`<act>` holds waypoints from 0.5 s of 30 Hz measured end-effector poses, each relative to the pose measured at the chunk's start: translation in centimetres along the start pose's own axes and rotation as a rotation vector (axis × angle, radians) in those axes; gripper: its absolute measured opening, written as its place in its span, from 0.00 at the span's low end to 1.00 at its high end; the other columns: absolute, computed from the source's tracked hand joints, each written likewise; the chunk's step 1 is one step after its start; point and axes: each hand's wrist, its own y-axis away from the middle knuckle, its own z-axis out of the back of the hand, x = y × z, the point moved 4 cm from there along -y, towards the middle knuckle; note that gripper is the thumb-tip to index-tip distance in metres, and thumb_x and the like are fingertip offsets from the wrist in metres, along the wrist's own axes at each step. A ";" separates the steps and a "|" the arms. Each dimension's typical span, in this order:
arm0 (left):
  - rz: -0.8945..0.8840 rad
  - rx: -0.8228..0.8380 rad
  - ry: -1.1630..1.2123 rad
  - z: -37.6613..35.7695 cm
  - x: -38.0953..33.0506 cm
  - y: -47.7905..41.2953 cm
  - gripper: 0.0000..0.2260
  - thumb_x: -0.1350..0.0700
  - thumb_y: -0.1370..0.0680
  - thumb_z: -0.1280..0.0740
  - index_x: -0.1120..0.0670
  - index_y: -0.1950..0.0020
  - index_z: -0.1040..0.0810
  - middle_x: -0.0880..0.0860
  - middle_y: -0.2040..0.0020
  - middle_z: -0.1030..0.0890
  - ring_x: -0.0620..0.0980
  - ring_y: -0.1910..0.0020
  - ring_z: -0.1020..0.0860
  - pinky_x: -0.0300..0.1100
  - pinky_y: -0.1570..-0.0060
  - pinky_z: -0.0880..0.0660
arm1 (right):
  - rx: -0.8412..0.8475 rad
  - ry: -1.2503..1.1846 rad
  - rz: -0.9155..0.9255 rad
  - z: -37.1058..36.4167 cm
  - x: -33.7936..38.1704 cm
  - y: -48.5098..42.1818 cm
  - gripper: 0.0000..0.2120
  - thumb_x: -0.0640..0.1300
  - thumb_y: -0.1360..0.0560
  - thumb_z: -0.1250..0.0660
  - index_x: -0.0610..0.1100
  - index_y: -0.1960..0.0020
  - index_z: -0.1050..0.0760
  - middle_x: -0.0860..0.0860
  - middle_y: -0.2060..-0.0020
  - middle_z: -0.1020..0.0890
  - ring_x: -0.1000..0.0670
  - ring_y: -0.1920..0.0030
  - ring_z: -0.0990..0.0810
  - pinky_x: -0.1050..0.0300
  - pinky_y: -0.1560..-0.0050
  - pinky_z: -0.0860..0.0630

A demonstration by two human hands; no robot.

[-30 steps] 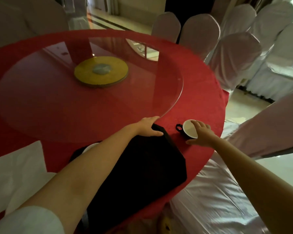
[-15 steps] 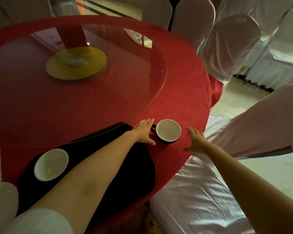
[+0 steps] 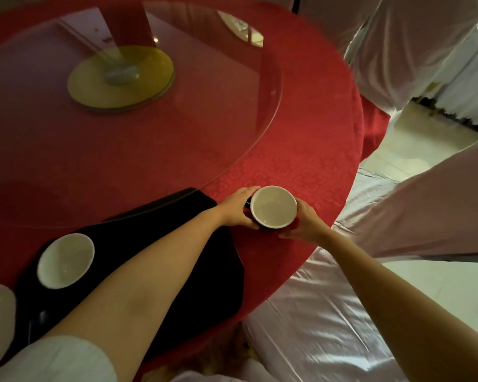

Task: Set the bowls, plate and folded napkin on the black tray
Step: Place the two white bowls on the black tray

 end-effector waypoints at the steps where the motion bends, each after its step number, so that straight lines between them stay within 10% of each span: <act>1: -0.010 -0.012 0.030 0.0 -0.1 0.0 0.44 0.56 0.38 0.21 0.52 0.28 0.41 0.55 0.30 0.35 0.52 0.32 0.35 0.41 0.35 0.36 | 0.004 -0.053 0.002 0.0 -0.1 -0.1 0.49 0.44 0.45 0.19 0.44 0.29 0.40 0.44 0.34 0.30 0.44 0.33 0.33 0.43 0.33 0.35; 8: -0.041 -0.083 0.119 -0.4 -0.4 0.9 0.41 0.59 0.39 0.21 0.53 0.30 0.37 0.55 0.32 0.33 0.51 0.33 0.35 0.39 0.37 0.38 | 0.075 -0.354 -0.018 -0.2 0.2 -0.1 0.47 0.31 0.42 0.22 0.42 0.30 0.43 0.43 0.33 0.34 0.45 0.33 0.32 0.47 0.34 0.30; 15: -0.027 -0.239 0.180 2.1 0.2 4.5 0.41 0.58 0.37 0.22 0.53 0.29 0.39 0.55 0.31 0.34 0.52 0.32 0.36 0.42 0.34 0.39 | 0.172 -0.401 0.085 0.8 5.0 -0.2 0.44 0.27 0.38 0.26 0.42 0.29 0.45 0.46 0.35 0.34 0.52 0.38 0.32 0.74 0.52 0.27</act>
